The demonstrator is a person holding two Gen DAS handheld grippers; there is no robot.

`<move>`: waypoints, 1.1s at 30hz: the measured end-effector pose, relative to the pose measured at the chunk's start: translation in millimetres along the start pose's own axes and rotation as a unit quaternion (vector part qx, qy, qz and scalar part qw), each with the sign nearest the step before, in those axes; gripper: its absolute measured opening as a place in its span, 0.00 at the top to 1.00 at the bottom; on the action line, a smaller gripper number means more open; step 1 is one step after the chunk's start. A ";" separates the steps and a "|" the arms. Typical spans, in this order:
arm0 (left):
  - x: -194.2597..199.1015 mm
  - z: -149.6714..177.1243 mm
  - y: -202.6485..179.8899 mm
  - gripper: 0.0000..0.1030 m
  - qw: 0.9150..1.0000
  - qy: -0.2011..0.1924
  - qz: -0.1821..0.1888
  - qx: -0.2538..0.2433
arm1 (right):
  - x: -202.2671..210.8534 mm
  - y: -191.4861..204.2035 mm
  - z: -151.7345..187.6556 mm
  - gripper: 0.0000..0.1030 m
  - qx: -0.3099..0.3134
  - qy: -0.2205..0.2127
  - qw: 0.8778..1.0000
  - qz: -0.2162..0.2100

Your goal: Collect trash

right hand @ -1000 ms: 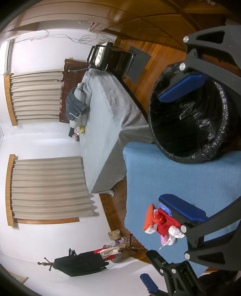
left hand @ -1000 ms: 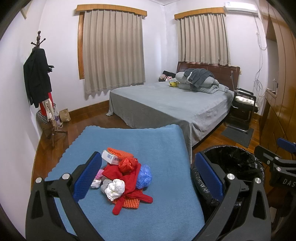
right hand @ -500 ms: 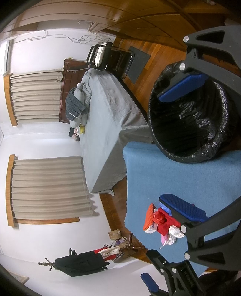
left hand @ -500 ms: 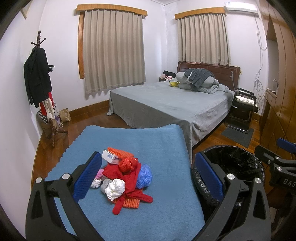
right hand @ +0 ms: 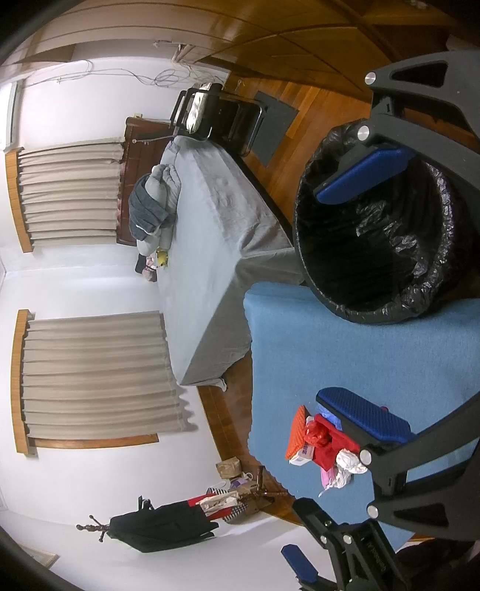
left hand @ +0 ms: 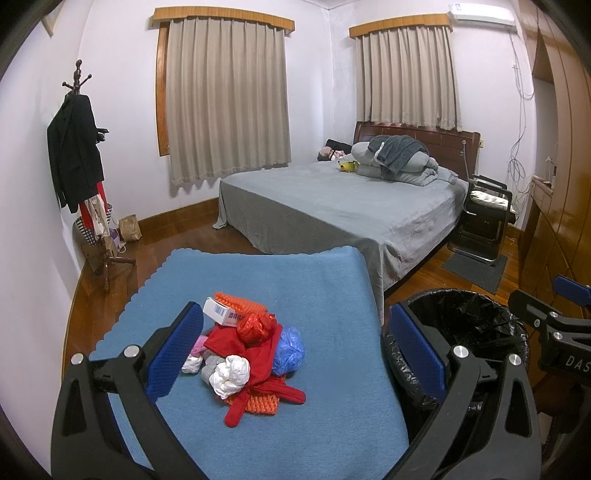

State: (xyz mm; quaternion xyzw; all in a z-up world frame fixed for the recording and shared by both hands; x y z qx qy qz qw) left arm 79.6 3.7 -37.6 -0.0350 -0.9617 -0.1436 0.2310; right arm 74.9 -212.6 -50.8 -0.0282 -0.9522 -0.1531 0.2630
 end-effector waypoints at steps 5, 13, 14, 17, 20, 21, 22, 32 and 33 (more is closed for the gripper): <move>0.0 0.0 0.0 0.05 1.000 0.000 0.000 0.000 | -0.3 -0.1 -0.1 0.06 0.000 0.000 1.000 0.000; 2.6 -1.6 2.4 0.05 1.000 0.000 0.001 0.001 | -0.8 -0.1 0.2 0.06 -0.001 0.001 1.000 0.000; 2.9 -1.8 2.8 0.05 1.000 0.001 0.001 0.001 | -0.9 -0.1 0.3 0.06 -0.001 0.001 1.000 0.000; 2.5 -1.5 2.4 0.05 1.000 0.001 0.001 0.001 | -1.3 -0.3 0.6 0.06 -0.001 0.001 1.000 0.000; 2.4 -1.4 2.4 0.05 1.000 0.001 0.001 0.001 | -1.1 -0.2 1.5 0.06 -0.001 0.002 1.000 0.000; 2.4 -1.4 2.3 0.05 1.000 0.001 0.001 0.001 | -1.2 -0.1 1.7 0.06 -0.001 0.002 1.000 0.000; 2.5 -1.4 2.5 0.05 1.000 0.001 0.001 0.001 | -1.6 -0.5 1.8 0.06 -0.001 0.003 1.000 0.000; -5.9 8.8 -0.4 0.05 1.000 0.004 0.002 0.003 | -7.8 12.1 11.4 0.06 -0.001 0.004 1.000 -0.003; -5.7 9.7 -0.6 0.05 1.000 0.005 0.002 0.005 | -14.6 13.5 14.1 0.06 0.000 0.004 1.000 -0.004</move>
Point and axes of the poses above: each gripper's, at about its wrist camera, not at the fingertips, and x roughly against the way its jaws point, y to its left, z to its underside, the point moved 9 cm from there along -x, roughly the way its jaws point, and after that the axes turned 14 degrees about -x, right-handed, at the moved point
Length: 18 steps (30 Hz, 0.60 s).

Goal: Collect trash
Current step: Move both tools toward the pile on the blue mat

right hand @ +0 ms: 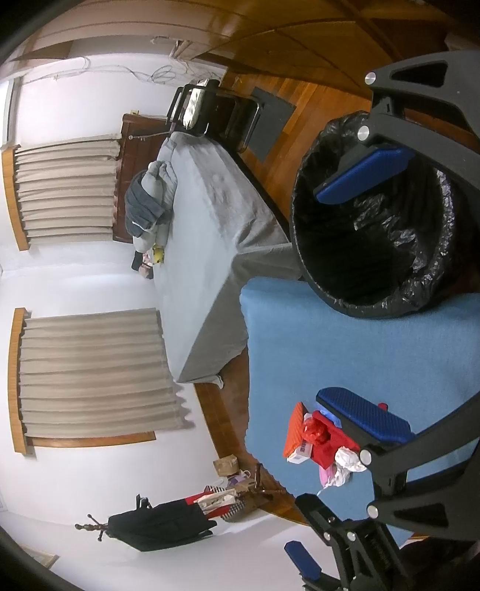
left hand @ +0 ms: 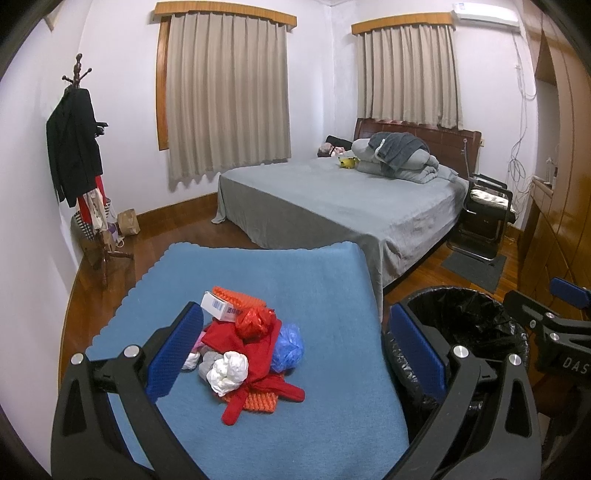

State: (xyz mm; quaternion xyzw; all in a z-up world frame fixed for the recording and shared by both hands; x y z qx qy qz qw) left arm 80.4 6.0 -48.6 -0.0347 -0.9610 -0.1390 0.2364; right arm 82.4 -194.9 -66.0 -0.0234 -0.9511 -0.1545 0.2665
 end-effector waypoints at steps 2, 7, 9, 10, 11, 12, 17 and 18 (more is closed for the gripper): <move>-2.0 2.3 -0.4 0.05 1.000 0.002 0.000 0.002 | -4.8 -1.4 3.6 0.06 0.001 0.002 1.000 -0.004; -8.0 6.3 6.6 0.05 1.000 0.007 -0.003 0.010 | -11.3 8.6 9.2 0.06 0.006 0.003 1.000 -0.014; -11.4 11.1 14.3 0.05 1.000 0.011 -0.012 0.014 | -17.6 16.0 15.3 0.06 0.006 0.008 1.000 -0.021; -13.2 13.0 19.0 0.05 1.000 0.012 -0.016 0.016 | -21.3 20.1 19.1 0.06 0.006 0.010 1.000 -0.024; -15.8 16.5 24.1 0.05 1.000 0.014 -0.021 0.019 | -23.7 23.3 20.5 0.06 0.006 0.012 1.000 -0.026; -18.4 19.7 29.5 0.05 0.999 0.016 -0.025 0.021 | -28.9 28.4 24.2 0.06 0.008 0.014 0.999 -0.031; -32.8 39.8 59.2 0.05 0.997 0.035 -0.055 0.035 | -56.1 49.7 36.7 0.06 0.019 0.026 0.998 -0.048; -35.7 44.0 64.4 0.05 0.997 0.038 -0.060 0.036 | -61.4 55.1 38.0 0.06 0.022 0.028 0.998 -0.050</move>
Point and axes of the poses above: each gripper's, at about its wrist camera, not at the fingertips, and x roughly against the way its jaws point, y to its left, z to its underside, the point moved 9 cm from there along -x, roughly the way its jaws point, and after that the axes turned 14 degrees about -x, right-handed, at the moved point
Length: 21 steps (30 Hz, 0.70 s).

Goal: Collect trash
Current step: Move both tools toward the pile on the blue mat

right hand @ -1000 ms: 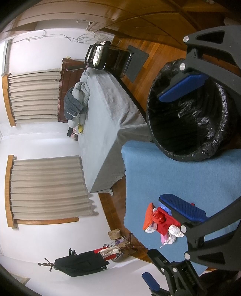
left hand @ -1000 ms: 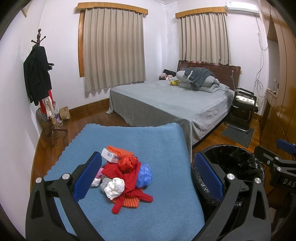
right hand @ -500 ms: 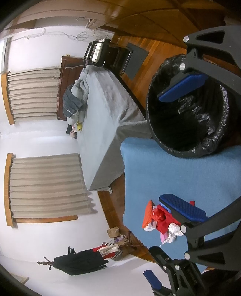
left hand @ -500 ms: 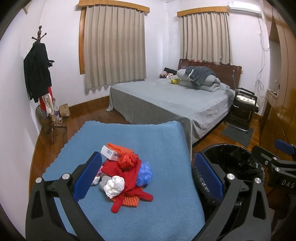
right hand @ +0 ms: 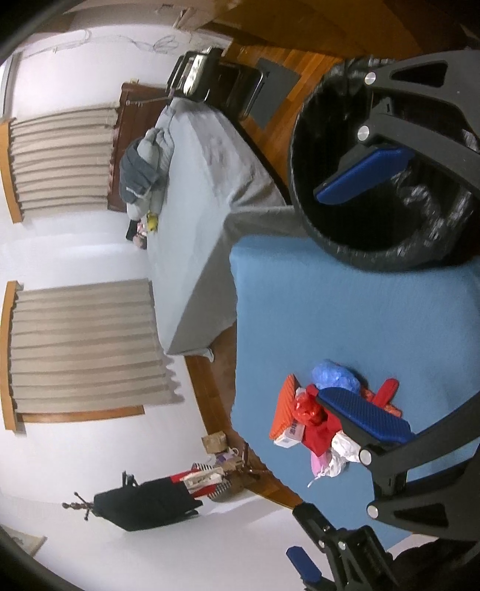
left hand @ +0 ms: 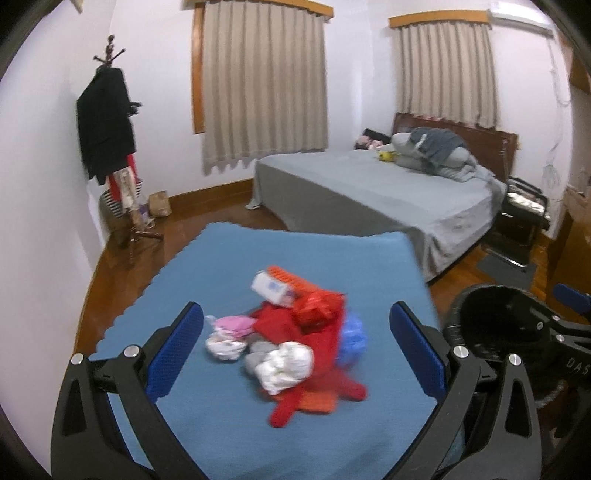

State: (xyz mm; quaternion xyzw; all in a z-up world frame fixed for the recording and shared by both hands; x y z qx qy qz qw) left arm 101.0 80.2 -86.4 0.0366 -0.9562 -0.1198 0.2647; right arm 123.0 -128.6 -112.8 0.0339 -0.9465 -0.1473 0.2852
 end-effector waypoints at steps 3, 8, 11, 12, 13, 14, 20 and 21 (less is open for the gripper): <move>-13.9 12.2 13.3 0.05 1.000 0.011 -0.009 0.002 | -22.7 10.2 5.5 0.06 0.010 0.013 1.000 -0.008; -41.7 35.2 32.3 0.05 0.999 0.032 -0.019 0.010 | -65.2 22.5 22.7 0.06 0.015 0.046 0.999 -0.023; -56.8 49.2 39.6 0.05 0.999 0.046 -0.018 0.014 | -90.8 31.8 36.8 0.11 0.022 0.067 0.997 -0.027; -60.2 52.5 41.2 0.05 0.998 0.050 -0.019 0.016 | -100.3 34.8 42.1 0.12 0.024 0.075 0.996 -0.030; -63.5 55.9 42.3 0.05 0.998 0.052 -0.019 0.018 | -107.3 36.6 45.9 0.13 0.025 0.081 0.996 -0.030; -66.9 59.5 43.7 0.07 0.998 0.055 -0.019 0.020 | -115.7 38.0 50.3 0.14 0.025 0.089 0.995 -0.030; -83.5 74.7 49.4 0.20 0.997 0.074 -0.015 0.026 | -153.0 51.3 74.7 0.21 0.043 0.130 0.990 -0.039; -85.3 76.4 49.7 0.21 0.997 0.076 -0.013 0.027 | -157.5 55.0 78.2 0.24 0.046 0.139 0.988 -0.046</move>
Point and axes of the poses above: each gripper's, at about its wrist camera, not at the fingertips, and x roughly against the way its jaws point, y to its left, z to its underside, the point moved 9 cm from there along -x, roughly the way its jaws point, and after that the axes turned 14 degrees about -x, right-handed, at the moved point
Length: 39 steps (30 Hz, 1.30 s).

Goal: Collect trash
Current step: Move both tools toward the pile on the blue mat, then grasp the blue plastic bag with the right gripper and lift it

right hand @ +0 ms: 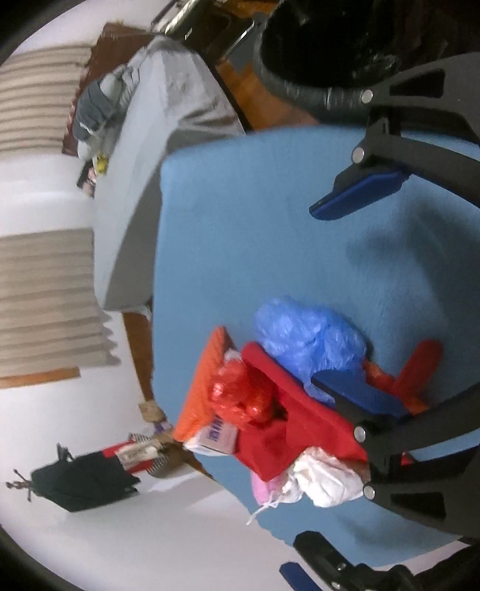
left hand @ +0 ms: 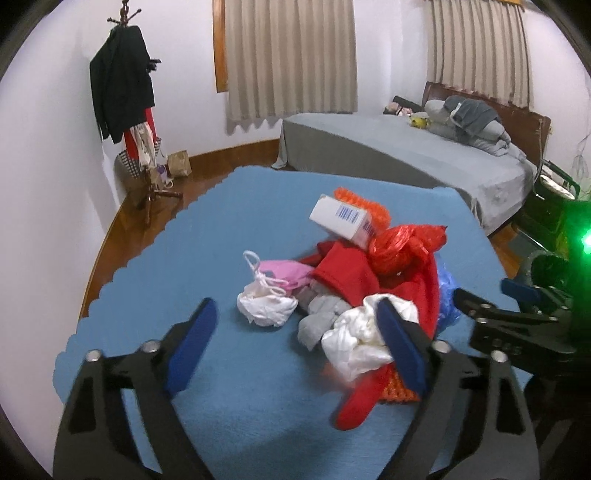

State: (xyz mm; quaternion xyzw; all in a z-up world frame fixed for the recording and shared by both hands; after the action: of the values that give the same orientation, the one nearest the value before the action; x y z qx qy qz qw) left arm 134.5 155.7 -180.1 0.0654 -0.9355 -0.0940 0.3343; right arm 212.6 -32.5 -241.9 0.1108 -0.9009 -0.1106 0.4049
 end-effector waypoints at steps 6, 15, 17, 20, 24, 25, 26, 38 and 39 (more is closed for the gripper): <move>-6.0 4.3 0.2 0.21 1.000 0.006 0.010 0.004 | -18.2 19.1 9.2 0.57 -0.002 0.046 0.997 -0.069; -12.2 1.9 -25.4 0.22 0.999 0.002 0.036 -0.016 | 5.9 7.3 -4.4 0.72 0.002 0.039 0.996 -0.082; -15.7 1.7 -31.8 0.24 0.999 0.002 0.041 -0.021 | 12.2 0.4 -5.3 0.72 0.001 0.036 0.996 -0.076; -22.1 1.9 -42.2 0.29 0.998 0.005 0.048 -0.027 | 18.8 -8.4 -5.6 0.72 -0.008 0.036 0.997 -0.071; -29.5 3.2 -58.4 0.39 0.997 0.008 0.063 -0.040 | 23.9 -16.7 -2.2 0.72 -0.011 0.035 0.997 -0.062; -30.9 3.4 -62.1 0.41 0.997 0.009 0.071 -0.041 | 25.1 -18.5 -1.8 0.72 -0.013 0.035 0.997 -0.061; -32.3 4.0 -66.2 0.47 0.996 0.010 0.081 -0.041 | 24.9 -18.7 -1.6 0.72 -0.014 0.035 0.997 -0.060; -22.1 -4.5 -81.7 0.95 0.992 -0.008 0.117 -0.041 | 44.0 -22.7 -7.7 0.72 -0.008 0.012 0.998 -0.055; -20.7 -4.7 -79.9 0.93 0.993 -0.008 0.115 -0.038 | 45.3 -22.9 -7.9 0.72 -0.008 0.012 0.998 -0.055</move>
State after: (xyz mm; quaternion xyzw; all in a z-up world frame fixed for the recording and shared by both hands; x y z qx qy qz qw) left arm 158.1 81.2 -206.7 -0.0557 -0.9353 -0.0912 0.3373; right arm 191.7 -68.2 -211.5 0.1585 -0.8877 -0.1387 0.4094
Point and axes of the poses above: each gripper's, at about its wrist camera, not at the fingertips, and x roughly against the way its jaws point, y to its left, z to its underside, the point moved 9 cm from there along -x, roughly the way its jaws point, and after that the axes turned 14 degrees about -x, right-handed, at the moved point
